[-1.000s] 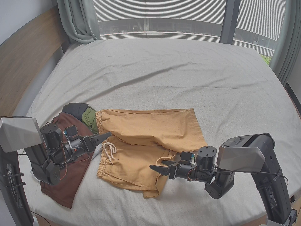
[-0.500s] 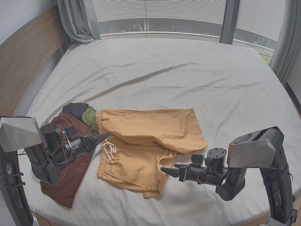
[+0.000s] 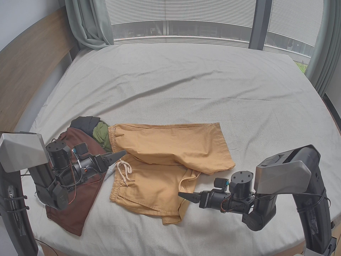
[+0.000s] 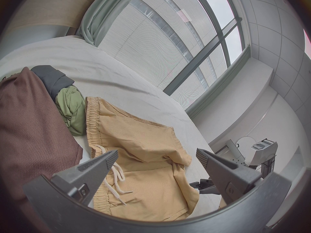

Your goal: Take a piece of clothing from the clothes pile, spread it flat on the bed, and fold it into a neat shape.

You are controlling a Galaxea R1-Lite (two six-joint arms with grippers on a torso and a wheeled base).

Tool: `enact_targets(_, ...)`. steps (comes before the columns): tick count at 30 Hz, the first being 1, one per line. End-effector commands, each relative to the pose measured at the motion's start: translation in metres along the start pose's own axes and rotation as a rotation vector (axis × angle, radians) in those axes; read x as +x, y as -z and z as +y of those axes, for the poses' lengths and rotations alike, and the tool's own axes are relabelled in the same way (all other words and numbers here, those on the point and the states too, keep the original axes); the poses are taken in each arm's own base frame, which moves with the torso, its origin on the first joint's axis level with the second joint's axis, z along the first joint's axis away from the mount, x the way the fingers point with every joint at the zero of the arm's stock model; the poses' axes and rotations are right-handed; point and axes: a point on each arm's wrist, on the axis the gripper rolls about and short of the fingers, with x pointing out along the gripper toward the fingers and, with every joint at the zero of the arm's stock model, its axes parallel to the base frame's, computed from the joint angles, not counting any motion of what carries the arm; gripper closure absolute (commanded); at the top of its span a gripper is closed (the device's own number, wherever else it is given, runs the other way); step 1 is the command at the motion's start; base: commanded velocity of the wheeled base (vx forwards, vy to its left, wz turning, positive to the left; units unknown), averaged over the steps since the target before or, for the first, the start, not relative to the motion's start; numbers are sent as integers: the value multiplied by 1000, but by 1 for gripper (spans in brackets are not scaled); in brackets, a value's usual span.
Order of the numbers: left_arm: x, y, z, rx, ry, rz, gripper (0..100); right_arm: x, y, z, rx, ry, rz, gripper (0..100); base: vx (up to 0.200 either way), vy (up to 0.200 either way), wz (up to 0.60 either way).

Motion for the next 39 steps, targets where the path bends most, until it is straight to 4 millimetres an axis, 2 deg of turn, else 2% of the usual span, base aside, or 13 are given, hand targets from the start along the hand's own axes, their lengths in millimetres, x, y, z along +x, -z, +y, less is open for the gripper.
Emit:
enact_targets(1, 1, 2, 1, -5, -2, 5, 0, 3, 5, 6, 9, -15, 18, 0, 0, 0, 0)
enact_targets(11, 1, 2, 2, -5, -2, 6, 0, 4, 2, 15, 43, -40, 9, 0, 0, 0, 0)
enact_targets(16, 1, 2, 2, -5, -2, 6, 0, 2, -3, 13, 45, -32, -11, 0, 0, 0, 0)
enact_targets(21, 2, 4, 3, -6, -3, 8, 0, 0, -11, 20, 76, -38, -41, 0, 0, 0, 0)
enact_targets(22, 2, 5, 3, -9, -6, 13, 0, -2, -9, 4, 144, 29, -68, 100, 0, 0, 0)
enact_targets(39, 3, 6, 3, -9, -4, 14, 0, -4, -10, 4, 141, 39, -73, 100, 0, 0, 0)
